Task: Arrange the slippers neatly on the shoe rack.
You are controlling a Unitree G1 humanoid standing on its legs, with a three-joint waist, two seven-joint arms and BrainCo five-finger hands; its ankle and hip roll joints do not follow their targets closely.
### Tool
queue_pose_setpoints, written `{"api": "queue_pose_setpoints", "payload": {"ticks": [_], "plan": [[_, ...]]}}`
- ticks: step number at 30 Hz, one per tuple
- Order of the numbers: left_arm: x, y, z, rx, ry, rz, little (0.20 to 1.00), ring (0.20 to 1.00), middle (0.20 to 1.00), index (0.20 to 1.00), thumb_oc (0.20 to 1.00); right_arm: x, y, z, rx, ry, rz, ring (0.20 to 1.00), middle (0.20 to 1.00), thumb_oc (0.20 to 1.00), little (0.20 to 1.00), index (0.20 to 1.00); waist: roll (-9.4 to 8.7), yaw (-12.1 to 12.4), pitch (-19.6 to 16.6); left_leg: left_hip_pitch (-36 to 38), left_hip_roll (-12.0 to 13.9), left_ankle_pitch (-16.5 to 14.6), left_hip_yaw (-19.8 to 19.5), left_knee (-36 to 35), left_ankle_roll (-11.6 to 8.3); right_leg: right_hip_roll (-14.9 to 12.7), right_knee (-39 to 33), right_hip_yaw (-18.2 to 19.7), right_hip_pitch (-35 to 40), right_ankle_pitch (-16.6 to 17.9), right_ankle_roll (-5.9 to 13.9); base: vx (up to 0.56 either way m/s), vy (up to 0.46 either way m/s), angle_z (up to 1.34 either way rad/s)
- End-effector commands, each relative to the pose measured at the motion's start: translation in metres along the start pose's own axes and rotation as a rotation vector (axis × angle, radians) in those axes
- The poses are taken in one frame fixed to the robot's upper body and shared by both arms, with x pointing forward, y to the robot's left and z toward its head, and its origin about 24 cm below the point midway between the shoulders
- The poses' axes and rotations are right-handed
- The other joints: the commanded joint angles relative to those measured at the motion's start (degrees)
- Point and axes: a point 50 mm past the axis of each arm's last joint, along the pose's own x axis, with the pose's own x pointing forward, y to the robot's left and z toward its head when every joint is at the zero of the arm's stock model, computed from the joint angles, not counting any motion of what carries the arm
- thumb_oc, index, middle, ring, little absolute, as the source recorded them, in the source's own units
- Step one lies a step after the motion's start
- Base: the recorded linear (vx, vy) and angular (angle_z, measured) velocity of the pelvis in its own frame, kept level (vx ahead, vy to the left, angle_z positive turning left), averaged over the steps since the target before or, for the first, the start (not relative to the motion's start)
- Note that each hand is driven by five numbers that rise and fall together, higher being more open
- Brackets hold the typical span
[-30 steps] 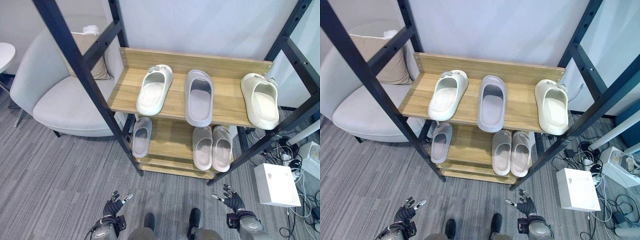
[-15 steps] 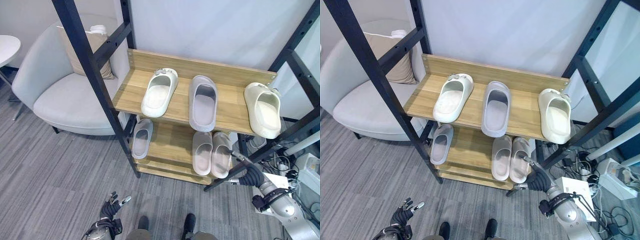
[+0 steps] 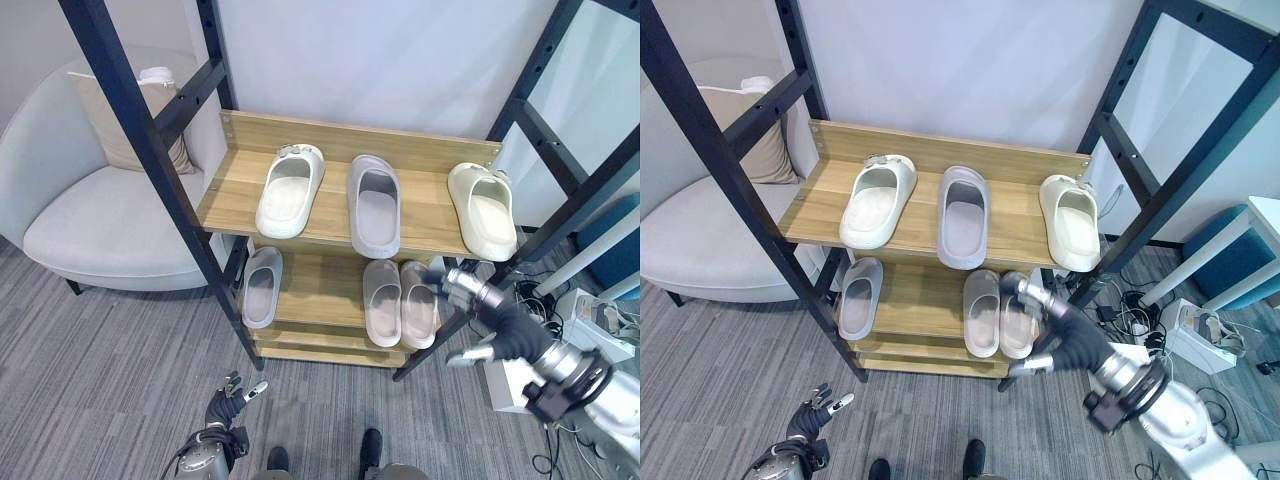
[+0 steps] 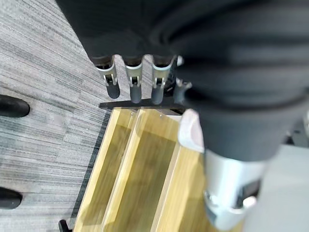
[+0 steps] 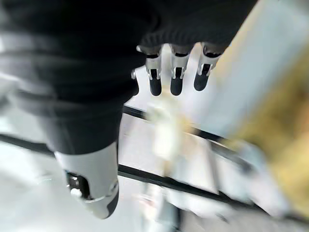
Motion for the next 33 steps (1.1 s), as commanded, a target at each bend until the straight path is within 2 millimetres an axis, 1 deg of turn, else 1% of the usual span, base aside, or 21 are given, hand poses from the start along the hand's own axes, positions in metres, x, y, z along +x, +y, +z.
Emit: {"api": "queue_pose_setpoints", "payload": {"ticks": [1,2,4,5,6,8,9,10,11,12,13,14,15,16,17,18,19,23,25,27,33], "plan": [[0.009,-0.013,0.016,-0.031,-0.059,-0.027,1.000,1.000,1.000,1.000,1.000,0.019,-0.010,0.041,0.079,-0.335,-0.093,1.000,1.000,1.000,1.000,1.000,0.25,1.23,-0.30,0.19,-0.69,-3.79,-3.37,-0.43,0.52,-1.10,0.12,-1.69,3.70,-5.02,3.04,0.00,0.012,-0.06],[0.009,-0.013,0.016,-0.032,-0.059,-0.026,1.000,1.000,1.000,1.000,1.000,0.019,-0.010,0.041,0.080,-0.335,-0.092,1.000,1.000,1.000,1.000,1.000,0.22,1.16,-0.28,0.19,-0.70,-3.79,-3.38,-0.43,0.52,-1.11,0.12,-1.69,3.71,-5.03,3.04,-0.01,0.030,-0.06],[0.008,-0.018,0.011,-0.046,-0.040,-0.036,1.000,1.000,1.000,1.000,1.000,0.034,-0.012,0.050,0.077,-0.420,-0.115,1.000,1.000,1.000,1.000,1.000,0.20,1.78,-0.59,0.22,-0.76,-3.88,-3.42,-0.43,0.69,-1.31,0.12,-1.77,3.84,-4.93,3.05,0.00,0.000,0.00],[0.008,-0.018,0.012,-0.048,-0.040,-0.035,1.000,1.000,1.000,1.000,1.000,0.035,-0.012,0.050,0.078,-0.421,-0.114,1.000,1.000,1.000,1.000,1.000,0.18,1.69,-0.54,0.24,-0.77,-3.88,-3.42,-0.43,0.70,-1.31,0.12,-1.78,3.87,-4.93,3.05,0.00,0.000,0.00],[0.007,-0.021,0.011,-0.053,-0.038,-0.043,1.000,1.000,1.000,1.000,1.000,0.048,-0.017,0.054,0.037,-0.458,-0.164,1.000,1.000,1.000,1.000,1.000,0.17,2.42,-0.66,0.26,-0.89,-3.99,-3.66,-0.43,0.88,-1.46,0.12,-1.87,4.02,-4.78,3.09,0.00,0.022,0.06],[0.006,-0.022,0.011,-0.056,-0.041,-0.044,1.000,1.000,1.000,1.000,1.000,0.060,-0.020,0.056,-0.043,-0.477,-0.224,1.000,1.000,1.000,1.000,1.000,0.10,3.22,-0.54,0.29,-1.02,-4.07,-3.92,-0.43,1.08,-1.53,0.17,-2.03,4.10,-4.72,3.09,0.00,0.000,0.00],[0.007,-0.022,0.012,-0.057,-0.042,-0.043,1.000,1.000,1.000,1.000,1.000,0.060,-0.020,0.056,-0.043,-0.478,-0.224,1.000,1.000,1.000,1.000,1.000,0.08,3.16,-0.48,0.32,-1.02,-4.08,-3.91,-0.43,1.08,-1.53,0.18,-2.01,4.12,-4.73,3.09,0.00,0.000,0.00],[0.006,-0.021,0.012,-0.061,-0.045,-0.041,1.000,1.000,1.000,1.000,1.000,0.071,-0.024,0.050,-0.116,-0.452,-0.297,1.000,1.000,1.000,1.000,1.000,0.04,4.24,-0.19,0.36,-1.14,-4.09,-4.26,-0.43,1.25,-1.60,0.26,-2.27,4.25,-4.71,3.12,0.00,0.010,0.03],[0.006,-0.021,0.012,-0.061,-0.046,-0.040,1.000,1.000,1.000,1.000,1.000,0.072,-0.023,0.050,-0.116,-0.453,-0.297,1.000,1.000,1.000,1.000,1.000,0.02,4.18,-0.14,0.39,-1.14,-4.09,-4.26,-0.43,1.26,-1.61,0.26,-2.27,4.27,-4.71,3.12,0.00,0.019,0.08],[0.005,-0.018,0.010,-0.046,-0.034,-0.031,1.000,1.000,1.000,1.000,1.000,0.083,-0.031,0.044,-0.257,-0.399,-0.367,1.000,1.000,1.000,1.000,1.000,-0.17,5.49,0.21,0.35,-1.25,-4.03,-4.72,-0.43,1.38,-1.64,0.26,-2.50,4.40,-4.72,3.11,0.00,0.000,0.00],[0.005,-0.018,0.010,-0.048,-0.035,-0.031,1.000,1.000,1.000,1.000,1.000,0.084,-0.031,0.044,-0.258,-0.401,-0.367,1.000,1.000,1.000,1.000,1.000,-0.15,5.42,0.30,0.39,-1.24,-4.05,-4.70,-0.43,1.38,-1.63,0.27,-2.48,4.44,-4.73,3.11,0.00,0.018,0.10],[0.004,-0.013,0.008,-0.039,-0.031,-0.017,1.000,1.000,1.000,1.000,1.000,0.094,-0.038,0.037,-0.356,-0.345,-0.411,1.000,1.000,1.000,1.000,1.000,-0.40,6.77,0.76,0.30,-1.40,-3.99,-5.12,-0.43,1.51,-1.66,0.26,-2.86,4.65,-4.79,3.12,0.00,0.008,0.10],[0.004,-0.013,0.008,-0.041,-0.032,-0.017,1.000,1.000,1.000,1.000,1.000,0.094,-0.038,0.037,-0.357,-0.346,-0.411,1.000,1.000,1.000,1.000,1.000,-0.38,6.73,0.84,0.35,-1.40,-4.00,-5.10,-0.43,1.51,-1.66,0.27,-2.84,4.69,-4.80,3.13,0.00,0.019,0.13],[0.003,-0.011,0.006,-0.045,-0.029,-0.009,1.000,1.000,1.000,1.000,1.000,0.097,-0.042,0.030,-0.396,-0.302,-0.442,1.000,1.000,1.000,1.000,1.000,-0.47,7.36,1.24,0.25,-1.49,-3.92,-5.37,-0.43,1.57,-1.74,0.27,-3.08,4.81,-4.82,3.14,0.01,0.012,0.09],[0.002,-0.006,0.003,-0.040,-0.016,0.004,1.000,1.000,1.000,1.000,1.000,0.099,-0.050,0.026,-0.486,-0.258,-0.457,1.000,1.000,1.000,1.000,1.000,-0.70,8.11,1.49,0.14,-1.56,-3.82,-5.66,-0.43,1.58,-1.75,0.27,-3.34,4.84,-4.85,3.20,0.01,0.013,0.10],[0.002,-0.004,0.002,-0.044,-0.011,0.012,1.000,1.000,1.000,1.000,1.000,0.101,-0.054,0.026,-0.514,-0.244,-0.479,1.000,1.000,1.000,1.000,1.000,-0.76,8.51,1.84,0.09,-1.66,-3.79,-5.90,-0.43,1.64,-1.75,0.30,-3.46,4.89,-4.87,3.23,0.02,0.013,0.11],[-0.001,0.003,-0.003,-0.048,0.005,0.032,1.000,1.000,1.000,1.000,1.000,0.101,-0.063,0.009,-0.569,-0.144,-0.516,1.000,1.000,1.000,1.000,1.000,-0.89,9.67,2.39,-0.17,-1.82,-3.68,-6.49,-0.43,1.78,-1.86,0.30,-3.95,4.95,-4.90,3.25,0.02,0.017,0.12],[-0.004,0.008,-0.010,-0.056,0.027,0.052,1.000,1.000,1.000,1.000,1.000,0.097,-0.077,-0.010,-0.614,-0.034,-0.586,1.000,1.000,1.000,1.000,1.000,-0.86,11.22,3.21,-0.64,-2.24,-3.60,-7.48,-0.38,2.04,-2.09,0.23,-4.65,5.18,-5.18,3.27,0.02,0.019,0.19],[-0.004,0.009,-0.011,-0.055,0.031,0.055,1.000,1.000,1.000,1.000,1.000,0.097,-0.079,-0.012,-0.622,-0.024,-0.598,1.000,1.000,1.000,1.000,1.000,-0.86,11.38,3.36,-0.76,-2.31,-3.57,-7.68,-0.35,2.08,-2.16,0.23,-4.79,5.18,-5.21,3.30,0.01,0.018,0.18],[-0.004,0.010,-0.014,-0.053,0.041,0.057,1.000,1.000,1.000,1.000,1.000,0.094,-0.081,-0.021,-0.615,0.020,-0.614,1.000,1.000,1.000,1.000,1.000,-0.69,11.74,3.59,-0.93,-2.42,-3.54,-8.03,-0.30,2.15,-2.36,0.21,-5.09,5.23,-5.28,3.35,0.03,0.032,0.08],[-0.005,0.008,-0.010,-0.057,0.020,0.044,1.000,1.000,1.000,1.000,1.000,0.086,-0.099,-0.034,-0.682,0.127,-0.642,1.000,1.000,1.000,1.000,1.000,-0.56,12.47,4.07,-1.19,-2.93,-3.64,-8.53,-0.29,2.39,-2.76,0.12,-5.69,5.36,-5.25,3.72,0.02,0.029,0.09]]}}
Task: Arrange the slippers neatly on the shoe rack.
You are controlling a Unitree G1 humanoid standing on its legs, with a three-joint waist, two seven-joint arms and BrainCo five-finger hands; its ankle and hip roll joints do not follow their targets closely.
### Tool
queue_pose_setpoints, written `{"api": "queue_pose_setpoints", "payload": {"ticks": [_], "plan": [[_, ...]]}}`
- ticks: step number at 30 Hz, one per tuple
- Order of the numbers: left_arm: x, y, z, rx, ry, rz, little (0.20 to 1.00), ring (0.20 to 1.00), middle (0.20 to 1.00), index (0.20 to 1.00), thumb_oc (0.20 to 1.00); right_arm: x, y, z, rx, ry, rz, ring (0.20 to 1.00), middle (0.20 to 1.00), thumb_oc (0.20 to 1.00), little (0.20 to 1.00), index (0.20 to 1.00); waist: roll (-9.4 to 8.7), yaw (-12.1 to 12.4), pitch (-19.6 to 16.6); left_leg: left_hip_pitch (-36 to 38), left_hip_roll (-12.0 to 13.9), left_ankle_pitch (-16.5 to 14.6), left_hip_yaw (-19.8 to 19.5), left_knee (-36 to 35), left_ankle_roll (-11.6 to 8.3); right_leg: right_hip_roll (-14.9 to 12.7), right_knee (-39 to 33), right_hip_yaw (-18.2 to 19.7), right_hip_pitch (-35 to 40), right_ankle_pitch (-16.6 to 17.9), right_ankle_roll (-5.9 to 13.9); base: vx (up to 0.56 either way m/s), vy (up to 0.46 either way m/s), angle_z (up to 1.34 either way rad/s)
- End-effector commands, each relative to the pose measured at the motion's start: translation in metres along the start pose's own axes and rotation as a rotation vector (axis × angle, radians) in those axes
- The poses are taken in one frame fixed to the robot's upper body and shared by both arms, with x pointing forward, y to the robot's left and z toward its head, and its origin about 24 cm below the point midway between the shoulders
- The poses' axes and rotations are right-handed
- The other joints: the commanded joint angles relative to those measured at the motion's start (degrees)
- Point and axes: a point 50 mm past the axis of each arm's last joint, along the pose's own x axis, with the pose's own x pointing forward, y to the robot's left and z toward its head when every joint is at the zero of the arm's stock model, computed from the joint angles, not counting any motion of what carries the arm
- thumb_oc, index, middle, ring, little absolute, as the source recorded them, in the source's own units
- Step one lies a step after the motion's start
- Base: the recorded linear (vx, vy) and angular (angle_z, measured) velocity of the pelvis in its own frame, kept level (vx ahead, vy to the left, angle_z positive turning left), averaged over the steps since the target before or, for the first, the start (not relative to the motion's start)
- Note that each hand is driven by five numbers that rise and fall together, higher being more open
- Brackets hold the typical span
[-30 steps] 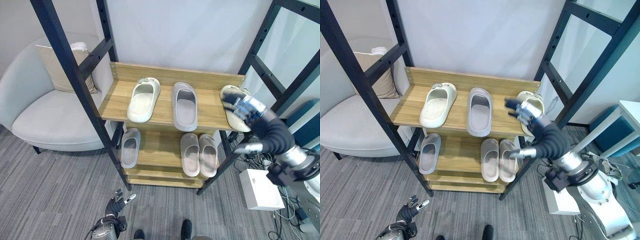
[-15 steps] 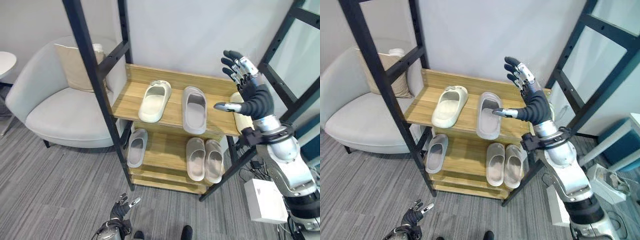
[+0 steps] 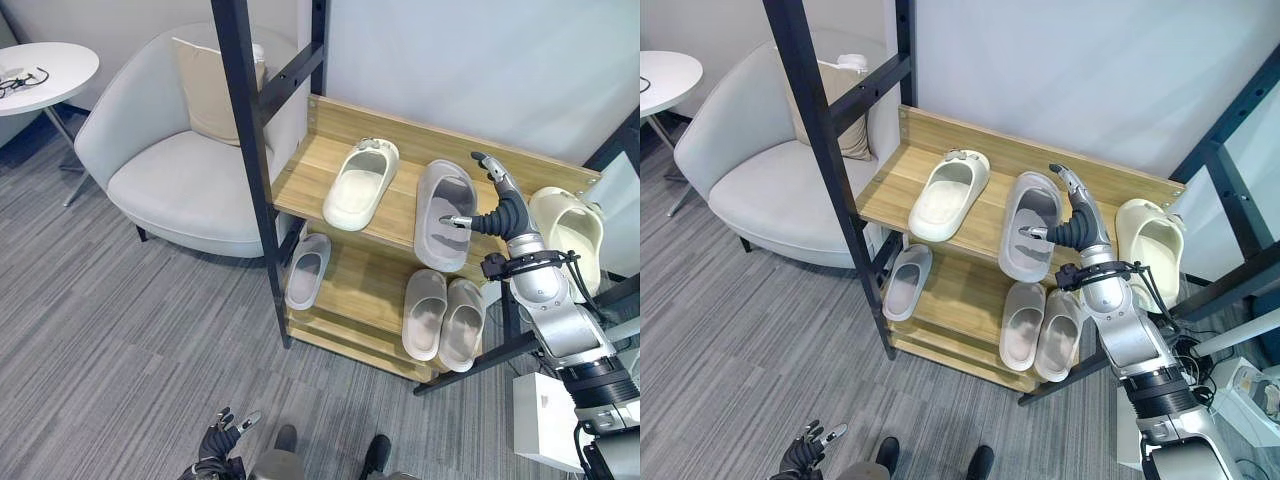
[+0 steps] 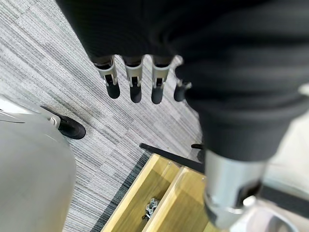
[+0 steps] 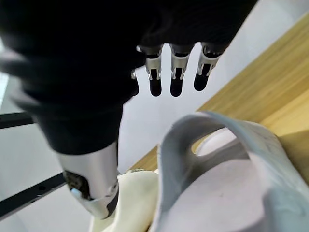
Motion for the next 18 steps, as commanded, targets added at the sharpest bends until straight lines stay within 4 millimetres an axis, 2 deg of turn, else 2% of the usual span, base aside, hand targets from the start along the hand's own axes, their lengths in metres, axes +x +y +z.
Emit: {"api": "queue_pose_setpoints", "payload": {"ticks": [1,4,5,9,13,18], "plan": [[0.006,-0.010,0.025,-0.006,-0.099,-0.044,1.000,1.000,1.000,1.000,1.000,0.025,-0.036,0.023,-0.079,-0.107,-0.125,1.000,1.000,1.000,1.000,1.000,0.41,2.16,0.90,1.51,-1.70,-4.70,-3.38,-0.30,1.82,-1.76,0.12,-0.92,5.32,-5.08,3.54,0.00,0.033,0.03],[0.006,-0.009,0.026,-0.008,-0.104,-0.045,1.000,1.000,1.000,1.000,1.000,0.031,-0.041,0.015,-0.127,-0.072,-0.132,1.000,1.000,1.000,1.000,1.000,0.36,2.51,1.15,1.26,-1.84,-4.72,-3.34,-0.22,1.92,-1.85,0.12,-0.82,5.07,-4.90,3.65,0.00,0.012,0.00],[0.006,-0.008,0.027,-0.001,-0.108,-0.048,1.000,1.000,1.000,1.000,1.000,0.035,-0.046,0.007,-0.162,-0.027,-0.138,1.000,1.000,1.000,1.000,1.000,0.27,2.88,1.37,0.95,-1.92,-4.63,-3.35,-0.15,1.94,-1.88,0.12,-0.95,4.88,-4.78,3.71,-0.01,0.037,0.00],[0.007,-0.006,0.028,-0.006,-0.111,-0.043,1.000,1.000,1.000,1.000,1.000,0.042,-0.052,0.000,-0.172,0.015,-0.159,1.000,1.000,1.000,1.000,1.000,0.10,3.28,1.89,0.31,-2.06,-4.43,-3.67,-0.02,1.95,-1.98,0.12,-1.09,4.43,-4.63,3.80,0.00,0.008,0.00],[0.007,-0.004,0.027,-0.008,-0.106,-0.035,1.000,1.000,1.000,1.000,1.000,0.050,-0.052,-0.007,-0.187,0.062,-0.152,1.000,1.000,1.000,1.000,1.000,-0.18,4.09,2.48,-0.32,-2.18,-4.25,-3.98,0.07,2.00,-2.07,0.12,-1.37,4.05,-4.36,3.90,0.00,0.000,0.00],[0.008,-0.005,0.029,-0.005,-0.110,-0.040,1.000,1.000,1.000,1.000,1.000,0.064,-0.046,-0.004,-0.225,0.074,-0.147,1.000,1.000,1.000,1.000,1.000,-0.26,5.32,3.34,-1.30,-2.46,-4.10,-4.31,0.42,2.11,-2.18,0.12,-1.88,3.53,-4.08,3.96,0.00,0.004,0.01]]}}
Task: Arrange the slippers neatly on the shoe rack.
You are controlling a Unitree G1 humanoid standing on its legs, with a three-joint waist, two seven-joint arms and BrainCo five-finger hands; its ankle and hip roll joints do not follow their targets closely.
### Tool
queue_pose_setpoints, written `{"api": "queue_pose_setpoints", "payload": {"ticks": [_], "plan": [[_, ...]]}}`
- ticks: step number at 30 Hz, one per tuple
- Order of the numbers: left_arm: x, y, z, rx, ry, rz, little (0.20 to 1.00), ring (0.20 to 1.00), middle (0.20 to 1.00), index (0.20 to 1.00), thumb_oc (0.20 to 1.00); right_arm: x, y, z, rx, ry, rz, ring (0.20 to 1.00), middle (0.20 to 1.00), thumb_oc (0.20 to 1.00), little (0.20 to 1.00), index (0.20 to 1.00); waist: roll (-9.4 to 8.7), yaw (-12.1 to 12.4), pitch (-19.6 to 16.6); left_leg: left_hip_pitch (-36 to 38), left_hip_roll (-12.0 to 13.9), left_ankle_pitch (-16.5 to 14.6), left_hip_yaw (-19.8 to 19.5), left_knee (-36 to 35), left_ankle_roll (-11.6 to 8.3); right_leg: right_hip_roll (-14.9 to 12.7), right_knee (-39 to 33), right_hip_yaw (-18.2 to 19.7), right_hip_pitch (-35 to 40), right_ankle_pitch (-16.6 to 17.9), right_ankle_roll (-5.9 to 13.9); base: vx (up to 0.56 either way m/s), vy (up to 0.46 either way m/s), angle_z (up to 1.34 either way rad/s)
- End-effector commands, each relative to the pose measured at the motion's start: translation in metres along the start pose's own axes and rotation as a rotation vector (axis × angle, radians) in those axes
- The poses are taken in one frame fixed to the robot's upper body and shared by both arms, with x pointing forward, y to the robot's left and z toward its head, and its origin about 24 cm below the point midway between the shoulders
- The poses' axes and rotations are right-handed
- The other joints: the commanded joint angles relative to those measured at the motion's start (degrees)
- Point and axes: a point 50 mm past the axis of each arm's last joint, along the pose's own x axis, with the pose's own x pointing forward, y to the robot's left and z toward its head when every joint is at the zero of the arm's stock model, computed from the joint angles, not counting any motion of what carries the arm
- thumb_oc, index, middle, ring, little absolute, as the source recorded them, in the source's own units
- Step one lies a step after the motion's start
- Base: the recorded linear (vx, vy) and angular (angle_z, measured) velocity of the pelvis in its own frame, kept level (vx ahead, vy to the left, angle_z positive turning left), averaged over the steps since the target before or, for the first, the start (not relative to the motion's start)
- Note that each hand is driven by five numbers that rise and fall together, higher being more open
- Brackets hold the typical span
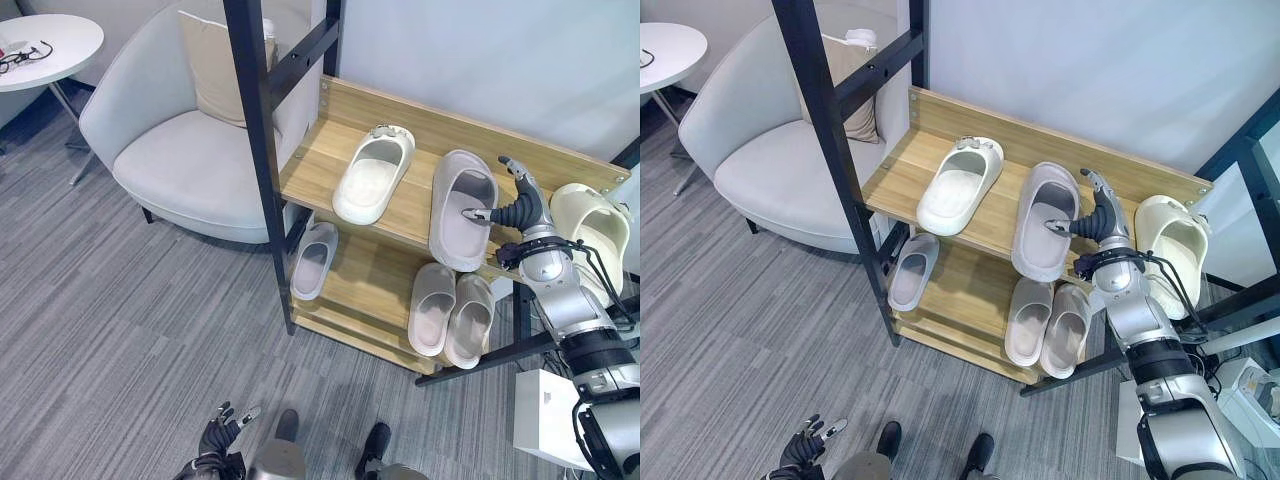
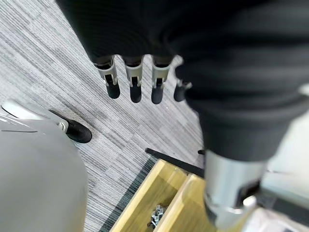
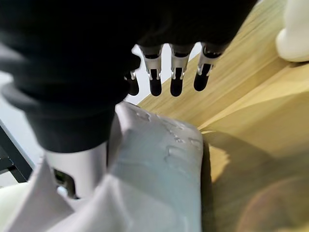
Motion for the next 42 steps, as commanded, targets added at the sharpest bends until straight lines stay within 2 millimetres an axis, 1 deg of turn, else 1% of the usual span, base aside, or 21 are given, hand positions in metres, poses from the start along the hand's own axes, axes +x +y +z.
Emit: {"api": "queue_pose_setpoints", "payload": {"ticks": [1,4,7,9,10,11,12,13,19,21,25,26,27,31,34,35,36,37,38,39,42], "plan": [[0.008,-0.009,0.028,0.018,-0.105,-0.045,1.000,1.000,1.000,1.000,1.000,0.030,-0.034,0.030,-0.134,-0.097,-0.101,1.000,1.000,1.000,1.000,1.000,-0.14,4.34,0.99,-0.21,-2.18,-4.14,-4.10,0.54,2.28,-1.89,0.12,-1.64,4.56,-3.92,3.77,0.00,0.000,0.00],[0.008,-0.011,0.031,0.018,-0.116,-0.052,1.000,1.000,1.000,1.000,1.000,0.036,-0.032,0.033,-0.133,-0.088,-0.114,1.000,1.000,1.000,1.000,1.000,-0.14,4.92,1.51,-0.99,-2.34,-4.08,-4.58,0.93,2.30,-1.94,0.12,-1.87,4.24,-3.86,3.77,-0.03,0.010,0.05],[0.011,-0.012,0.036,0.024,-0.132,-0.050,1.000,1.000,1.000,1.000,1.000,0.046,-0.027,0.046,-0.144,-0.108,-0.113,1.000,1.000,1.000,1.000,1.000,-0.26,6.12,2.58,-2.76,-2.64,-3.78,-5.44,1.76,2.21,-2.00,0.12,-2.55,3.47,-3.72,3.75,-0.03,0.010,0.07],[0.012,-0.012,0.038,0.023,-0.135,-0.048,1.000,1.000,1.000,1.000,1.000,0.047,-0.025,0.045,-0.152,-0.101,-0.109,1.000,1.000,1.000,1.000,1.000,-0.29,6.36,2.81,-3.32,-2.76,-3.68,-5.88,2.01,2.19,-2.06,0.12,-2.87,3.25,-3.68,3.71,-0.02,0.000,0.18],[0.013,-0.011,0.039,0.020,-0.139,-0.039,1.000,1.000,1.000,1.000,1.000,0.048,-0.026,0.042,-0.193,-0.091,-0.105,0.369,0.369,0.369,0.369,0.369,-0.34,6.83,3.26,-4.10,-2.97,-3.49,-6.57,2.29,2.13,-2.18,0.12,-3.51,3.03,-3.65,3.74,-0.02,-0.002,0.21],[0.013,-0.011,0.040,0.020,-0.143,-0.040,1.000,1.000,1.000,1.000,1.000,0.048,-0.025,0.041,-0.197,-0.086,-0.104,0.200,0.200,0.200,0.200,0.200,-0.33,7.00,3.48,-4.51,-3.09,-3.41,-6.88,2.48,2.11,-2.21,0.12,-3.76,2.99,-3.68,3.73,-0.02,-0.002,0.13],[0.013,-0.012,0.040,0.021,-0.143,-0.041,1.000,1.000,1.000,1.000,1.000,0.048,-0.025,0.041,-0.197,-0.086,-0.104,0.200,0.200,0.200,0.200,0.200,-0.35,6.95,3.46,-4.58,-3.11,-3.42,-6.93,2.54,2.11,-2.22,0.12,-3.81,2.97,-3.68,3.73,-0.02,0.007,0.26],[0.013,-0.012,0.043,0.015,-0.153,-0.041,1.000,1.000,1.000,1.000,1.000,0.046,-0.023,0.032,-0.243,-0.062,-0.091,0.200,0.200,0.200,0.200,0.200,-0.27,7.33,3.93,-5.35,-3.36,-3.30,-7.48,2.92,2.02,-2.33,0.12,-4.66,2.84,-3.66,3.71,-0.02,0.007,0.36],[0.013,-0.009,0.047,0.027,-0.170,-0.034,1.000,1.000,1.000,1.000,1.000,0.045,-0.029,0.011,-0.487,-0.009,-0.047,0.200,0.200,0.200,0.200,0.200,0.04,7.56,4.62,-5.92,-3.76,-3.53,-8.60,3.57,1.94,-2.36,0.12,-5.52,3.05,-3.69,3.64,-0.02,0.008,0.17],[0.013,-0.009,0.048,0.031,-0.177,-0.034,1.000,1.000,1.000,1.000,1.000,0.046,-0.030,0.009,-0.521,-0.002,-0.039,0.200,0.200,0.200,0.200,0.200,0.00,7.22,4.44,-6.10,-3.93,-3.34,-8.67,3.55,2.05,-2.59,0.12,-5.65,2.90,-3.47,3.67,-0.02,0.021,0.09],[0.014,-0.009,0.051,0.026,-0.180,-0.029,1.000,1.000,1.000,1.000,1.000,0.047,-0.033,0.016,-0.500,-0.014,-0.076,0.200,0.200,0.200,0.200,0.200,0.21,6.29,3.93,-5.49,-3.84,-3.31,-8.46,3.14,2.14,-2.63,0.22,-5.35,3.13,-3.56,3.57,-0.01,0.010,0.04],[0.014,-0.010,0.052,0.022,-0.184,-0.024,1.000,1.000,1.000,1.000,1.000,0.047,-0.037,0.023,-0.464,-0.038,-0.108,0.200,0.200,0.200,0.200,0.200,0.44,5.97,3.88,-4.86,-3.54,-3.56,-8.14,2.94,2.06,-2.54,0.32,-5.11,3.42,-3.75,3.51,0.00,0.000,0.00],[0.014,-0.010,0.053,0.023,-0.185,-0.025,1.000,1.000,1.000,1.000,1.000,0.047,-0.037,0.022,-0.464,-0.037,-0.109,0.200,0.200,0.200,0.200,0.200,0.34,5.93,3.82,-5.07,-3.68,-3.34,-8.20,2.94,2.13,-2.66,0.27,-5.19,3.29,-3.60,3.55,0.00,0.000,0.00],[0.014,-0.013,0.052,-0.002,-0.180,-0.019,1.000,1.000,1.000,1.000,1.000,0.029,-0.045,0.049,-0.282,-0.185,-0.235,0.200,0.200,0.200,0.200,0.200,0.85,4.07,2.76,-3.72,-3.32,-3.63,-7.41,2.34,2.27,-2.82,0.31,-4.60,3.85,-3.88,3.46,0.00,0.000,0.00],[0.013,-0.014,0.047,-0.010,-0.163,-0.014,1.000,1.000,1.000,1.000,1.000,0.007,-0.056,0.065,-0.154,-0.295,-0.316,0.200,0.200,0.200,0.200,0.200,1.18,3.05,1.76,-2.62,-2.96,-3.69,-7.01,1.54,2.33,-2.81,0.23,-4.42,4.39,-4.28,3.45,0.01,-0.003,-0.01],[0.013,-0.014,0.047,-0.007,-0.161,-0.014,1.000,1.000,1.000,1.000,1.000,0.006,-0.056,0.064,-0.154,-0.292,-0.315,0.200,0.200,0.200,0.200,0.200,1.14,3.13,1.65,-2.59,-2.95,-3.66,-7.04,1.47,2.33,-2.80,0.23,-4.45,4.40,-4.30,3.45,0.00,0.000,0.00],[0.013,-0.014,0.042,-0.005,-0.144,-0.008,1.000,1.000,1.000,1.000,1.000,-0.010,-0.065,0.081,-0.075,-0.392,-0.361,0.200,0.200,0.200,0.200,0.200,1.29,2.45,0.95,-2.00,-2.73,-3.68,-6.74,1.11,2.34,-2.78,0.22,-4.26,4.65,-4.48,3.39,0.02,-0.022,-0.06],[0.012,-0.014,0.039,-0.007,-0.132,-0.002,1.000,1.000,1.000,1.000,1.000,-0.018,-0.069,0.091,-0.042,-0.451,-0.379,0.200,0.200,0.200,0.200,0.200,1.32,1.92,0.65,-1.73,-2.65,-3.71,-6.46,1.00,2.33,-2.75,0.21,-4.03,4.78,-4.52,3.39,0.03,-0.047,-0.13],[0.011,-0.014,0.035,-0.016,-0.121,0.001,1.000,1.000,1.000,1.000,1.000,-0.034,-0.071,0.103,0.036,-0.543,-0.397,0.200,0.200,0.200,0.200,0.200,1.63,1.37,0.23,-0.81,-2.28,-4.03,-5.89,0.64,2.22,-2.53,0.27,-3.47,5.15,-4.87,3.37,0.01,-0.026,-0.14],[0.011,-0.014,0.035,-0.013,-0.121,0.001,1.000,1.000,1.000,1.000,1.000,-0.036,-0.072,0.103,0.035,-0.540,-0.397,0.200,0.200,0.200,0.200,0.200,1.51,1.45,0.15,-0.97,-2.41,-3.75,-5.91,0.62,2.29,-2.64,0.18,-3.51,5.05,-4.61,3.38,0.01,-0.024,-0.23],[0.010,-0.014,0.030,-0.012,-0.105,0.005,1.000,1.000,1.000,1.000,1.000,-0.058,-0.078,0.124,0.164,-0.684,-0.425,0.200,0.200,0.200,0.200,0.200,1.85,0.65,-0.82,-0.53,-2.16,-3.45,-5.42,0.17,2.09,-2.52,0.14,-3.12,5.22,-4.80,3.32,-0.01,-0.030,-0.15]]}}
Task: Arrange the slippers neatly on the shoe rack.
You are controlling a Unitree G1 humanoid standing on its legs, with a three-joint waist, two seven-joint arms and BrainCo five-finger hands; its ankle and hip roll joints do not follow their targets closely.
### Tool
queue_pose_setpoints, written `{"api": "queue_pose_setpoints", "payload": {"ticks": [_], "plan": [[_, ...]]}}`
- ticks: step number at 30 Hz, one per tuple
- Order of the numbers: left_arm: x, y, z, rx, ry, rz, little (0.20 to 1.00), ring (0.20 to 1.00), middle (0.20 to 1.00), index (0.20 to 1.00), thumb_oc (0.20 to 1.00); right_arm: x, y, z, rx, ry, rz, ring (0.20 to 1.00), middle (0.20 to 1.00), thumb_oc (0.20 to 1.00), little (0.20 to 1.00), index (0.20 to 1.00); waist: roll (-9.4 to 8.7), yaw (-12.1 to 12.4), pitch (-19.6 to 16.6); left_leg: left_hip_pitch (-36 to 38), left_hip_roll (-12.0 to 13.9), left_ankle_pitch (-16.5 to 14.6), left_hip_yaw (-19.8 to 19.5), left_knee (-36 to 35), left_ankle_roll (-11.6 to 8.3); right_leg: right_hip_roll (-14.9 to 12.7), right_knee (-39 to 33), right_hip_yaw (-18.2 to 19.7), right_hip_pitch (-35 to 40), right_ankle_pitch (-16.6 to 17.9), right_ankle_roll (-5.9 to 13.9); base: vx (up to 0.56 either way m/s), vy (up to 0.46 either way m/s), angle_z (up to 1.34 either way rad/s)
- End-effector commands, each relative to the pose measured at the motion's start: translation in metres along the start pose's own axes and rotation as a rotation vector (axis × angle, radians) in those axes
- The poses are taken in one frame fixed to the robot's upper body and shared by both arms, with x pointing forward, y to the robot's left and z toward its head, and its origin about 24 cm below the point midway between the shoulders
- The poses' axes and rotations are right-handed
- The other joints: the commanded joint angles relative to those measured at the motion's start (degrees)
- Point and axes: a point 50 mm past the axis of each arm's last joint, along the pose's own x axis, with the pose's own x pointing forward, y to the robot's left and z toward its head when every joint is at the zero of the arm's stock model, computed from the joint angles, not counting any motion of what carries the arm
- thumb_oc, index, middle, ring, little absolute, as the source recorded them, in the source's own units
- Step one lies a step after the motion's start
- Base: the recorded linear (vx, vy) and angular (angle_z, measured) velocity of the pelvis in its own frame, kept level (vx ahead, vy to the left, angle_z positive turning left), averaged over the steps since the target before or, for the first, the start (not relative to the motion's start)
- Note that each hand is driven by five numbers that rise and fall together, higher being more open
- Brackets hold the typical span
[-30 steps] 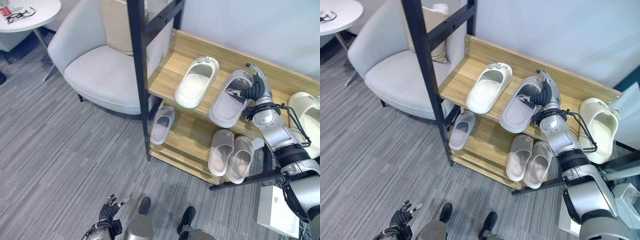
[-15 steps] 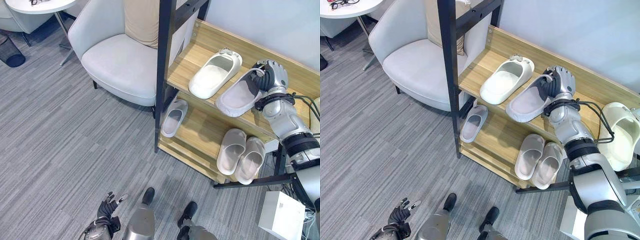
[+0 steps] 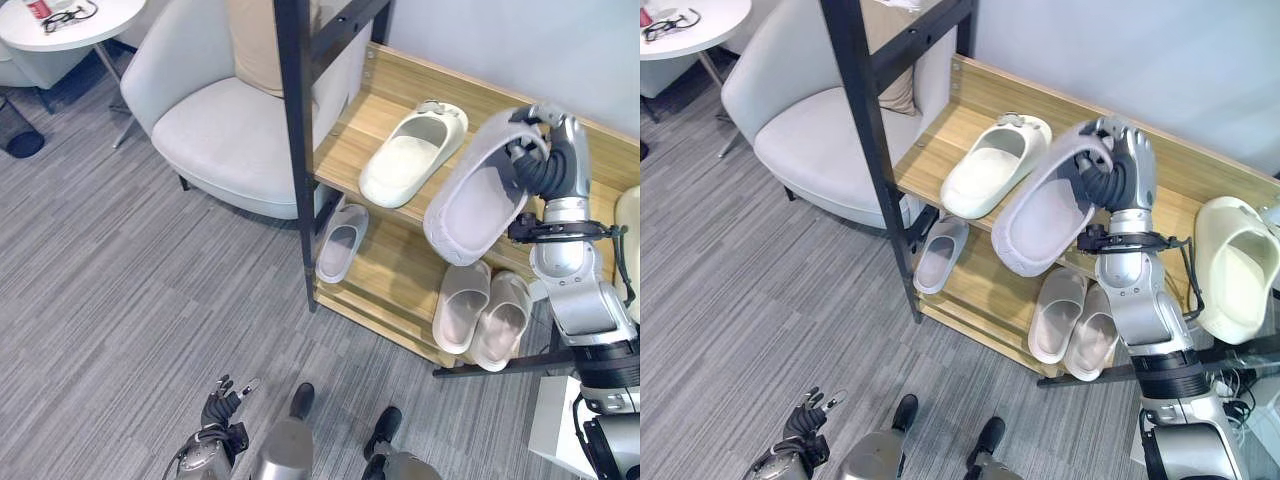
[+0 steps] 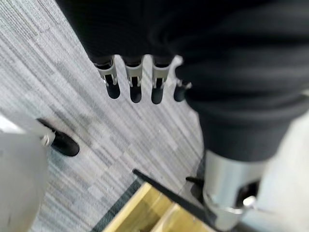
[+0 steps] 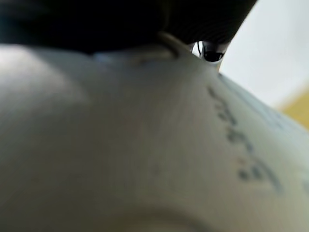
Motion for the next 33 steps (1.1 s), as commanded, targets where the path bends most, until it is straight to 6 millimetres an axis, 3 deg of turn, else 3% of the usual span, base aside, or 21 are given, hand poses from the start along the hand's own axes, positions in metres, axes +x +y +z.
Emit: {"api": "queue_pose_setpoints", "payload": {"ticks": [1,6,7,8,9,11,12,13,14,15,16,19,21,22,26,27,29,30,31,33], "plan": [[-0.002,0.005,-0.001,0.029,-0.012,0.011,1.000,1.000,1.000,1.000,1.000,0.008,-0.025,0.040,0.152,-0.224,-0.113,0.200,0.200,0.200,0.200,0.200,0.07,-0.33,-4.67,1.31,-1.27,-4.21,-1.12,-0.97,1.85,-1.79,-0.20,-0.51,4.62,-5.86,4.48,-0.01,-0.048,-0.06],[-0.005,0.003,-0.008,0.027,0.009,0.004,1.000,1.000,1.000,1.000,1.000,-0.001,-0.027,0.065,0.408,-0.316,-0.125,0.200,0.200,0.200,0.200,0.200,0.74,-0.83,-5.75,1.78,-1.03,-4.08,-1.10,-1.13,1.55,-1.71,-0.21,-0.58,5.07,-6.15,4.32,-0.01,-0.025,-0.08],[-0.005,0.001,-0.012,0.024,0.024,-0.001,1.000,1.000,1.000,1.000,1.000,-0.007,-0.021,0.076,0.583,-0.344,-0.093,0.200,0.200,0.200,0.200,0.200,1.15,-0.77,-6.09,1.92,-0.93,-3.93,-1.00,-1.20,1.38,-1.68,-0.21,-0.62,5.25,-6.23,4.25,0.00,0.000,0.00],[-0.006,0.001,-0.012,0.024,0.025,0.000,1.000,1.000,1.000,1.000,1.000,-0.007,-0.021,0.076,0.585,-0.343,-0.091,0.200,0.200,0.200,0.200,0.200,1.14,-0.82,-6.12,1.94,-0.92,-3.94,-1.02,-1.22,1.37,-1.67,-0.21,-0.63,5.26,-6.24,4.24,-0.03,-0.046,-0.02],[-0.006,0.000,-0.016,0.021,0.041,-0.007,1.000,1.000,1.000,1.000,1.000,-0.014,-0.006,0.088,0.891,-0.334,0.002,0.200,0.200,0.200,0.200,0.200,1.61,-0.50,-6.20,2.30,-0.62,-4.01,-0.91,-1.23,1.10,-1.57,-0.21,-0.77,5.67,-6.44,4.01,-0.04,-0.030,0.01],[-0.007,0.000,-0.021,0.017,0.061,-0.004,1.000,1.000,1.000,1.000,1.000,-0.023,0.014,0.096,1.119,-0.293,0.140,0.200,0.200,0.200,0.200,0.200,1.92,-0.44,-6.46,2.23,-0.50,-3.66,-0.93,-1.35,0.81,-1.59,-0.21,-1.11,5.76,-6.42,3.90,-0.03,-0.033,0.01],[-0.007,0.000,-0.021,0.017,0.060,-0.005,1.000,1.000,1.000,1.000,1.000,-0.023,0.013,0.096,1.119,-0.293,0.140,0.200,0.200,0.200,0.200,0.200,1.84,-0.57,-6.61,1.97,-0.62,-3.39,-1.04,-1.41,0.88,-1.72,-0.21,-1.22,5.53,-6.28,3.94,-0.01,-0.029,0.04],[-0.008,-0.001,-0.022,0.011,0.067,-0.004,1.000,1.000,1.000,1.000,1.000,-0.028,0.024,0.101,1.276,-0.262,0.179,0.200,0.200,0.200,0.200,0.200,2.15,-0.26,-6.58,2.18,-0.44,-3.48,-1.06,-1.43,0.65,-1.62,-0.21,-1.39,5.77,-6.47,3.76,-0.03,-0.032,0.09],[-0.008,-0.003,-0.027,0.010,0.088,-0.005,1.000,1.000,1.000,1.000,1.000,-0.038,0.047,0.111,1.544,-0.175,0.293,0.200,0.200,0.200,0.200,0.200,2.46,-0.10,-6.69,2.20,-0.39,-3.21,-1.28,-1.51,0.47,-1.70,-0.21,-1.80,6.00,-6.44,3.60,-0.02,-0.033,0.08],[-0.008,-0.003,-0.027,0.010,0.088,-0.005,1.000,1.000,1.000,1.000,1.000,-0.038,0.047,0.111,1.544,-0.176,0.294,0.200,0.200,0.200,0.200,0.200,2.40,-0.22,-6.81,1.98,-0.49,-3.03,-1.37,-1.53,0.53,-1.80,-0.21,-1.89,5.83,-6.34,3.64,-0.03,-0.036,0.04],[-0.007,-0.005,-0.027,0.013,0.090,-0.001,1.000,1.000,1.000,1.000,1.000,-0.048,0.068,0.129,1.741,-0.133,0.408,0.200,0.200,0.200,0.200,0.200,2.69,0.23,-6.89,1.86,-0.42,-2.80,-1.60,-1.54,0.35,-1.87,-0.21,-2.19,5.97,-6.29,3.43,-0.02,-0.033,0.03],[-0.006,-0.002,-0.026,0.028,0.081,0.010,1.000,1.000,1.000,1.000,1.000,-0.062,0.092,0.145,1.798,-0.068,0.593,0.200,0.200,0.200,0.200,0.200,2.85,0.90,-7.02,2.03,-0.30,-2.77,-2.04,-1.54,0.13,-1.89,-0.21,-2.72,6.35,-6.40,3.23,0.00,-0.038,0.13],[-0.006,-0.001,-0.026,0.033,0.081,0.016,1.000,1.000,1.000,1.000,1.000,-0.067,0.097,0.147,1.806,-0.044,0.638,0.200,0.200,0.200,0.200,0.200,2.92,1.00,-7.05,2.11,-0.25,-2.84,-2.19,-1.54,0.11,-1.89,-0.21,-2.90,6.50,-6.50,3.18,0.01,-0.017,0.20],[-0.005,0.000,-0.026,0.032,0.079,0.023,1.000,1.000,1.000,1.000,1.000,-0.084,0.112,0.151,1.877,0.046,0.753,0.200,0.200,0.200,0.200,0.200,3.05,1.25,-7.08,2.18,-0.26,-2.84,-2.55,-1.51,0.03,-1.91,-0.21,-3.33,6.87,-6.62,3.15,0.02,-0.013,0.04],[-0.004,0.004,-0.027,0.038,0.086,0.037,1.000,1.000,1.000,1.000,1.000,-0.107,0.125,0.150,1.854,0.133,0.884,0.200,0.200,0.200,0.200,0.200,3.11,1.41,-6.71,2.28,-0.26,-2.86,-3.37,-1.49,-0.07,-1.83,0.04,-3.85,7.17,-6.91,2.98,0.02,-0.018,0.07],[-0.004,0.006,-0.029,0.041,0.095,0.046,1.000,1.000,1.000,1.000,1.000,-0.125,0.136,0.142,1.788,0.207,0.961,0.200,0.200,0.200,0.200,0.200,3.14,1.32,-6.29,2.27,-0.20,-2.88,-3.54,-1.41,-0.08,-1.81,0.15,-4.05,7.20,-6.97,2.94,0.00,-0.007,0.16],[-0.004,0.006,-0.029,0.037,0.096,0.046,1.000,1.000,1.000,1.000,1.000,-0.129,0.138,0.137,1.731,0.217,0.980,0.200,0.200,0.200,0.200,0.200,3.20,1.24,-6.13,2.23,-0.16,-2.88,-3.61,-1.41,-0.10,-1.81,0.13,-4.06,7.16,-7.03,2.96,0.01,-0.003,0.11],[-0.004,0.008,-0.030,0.030,0.094,0.053,1.000,1.000,1.000,1.000,1.000,-0.141,0.144,0.119,1.534,0.241,1.021,0.200,0.200,0.200,0.200,0.200,3.16,1.13,-5.53,2.11,-0.09,-2.85,-3.73,-1.33,-0.15,-1.80,0.12,-4.18,7.15,-7.18,3.03,0.00,0.000,0.00],[-0.004,0.008,-0.030,0.030,0.094,0.052,1.000,1.000,1.000,1.000,1.000,-0.142,0.144,0.119,1.533,0.241,1.020,0.200,0.200,0.200,0.200,0.200,3.19,1.14,-5.52,2.14,-0.08,-2.86,-3.73,-1.32,-0.15,-1.79,0.13,-4.18,7.18,-7.19,3.03,0.00,0.000,0.00],[-0.004,0.010,-0.032,0.021,0.098,0.063,1.000,1.000,1.000,1.000,1.000,-0.147,0.145,0.098,1.321,0.251,1.006,0.200,0.200,0.200,0.200,0.200,3.28,0.96,-4.82,1.91,-0.11,-2.79,-3.82,-1.23,-0.11,-1.78,0.20,-4.24,6.98,-7.29,3.13,0.00,0.000,0.00]]}}
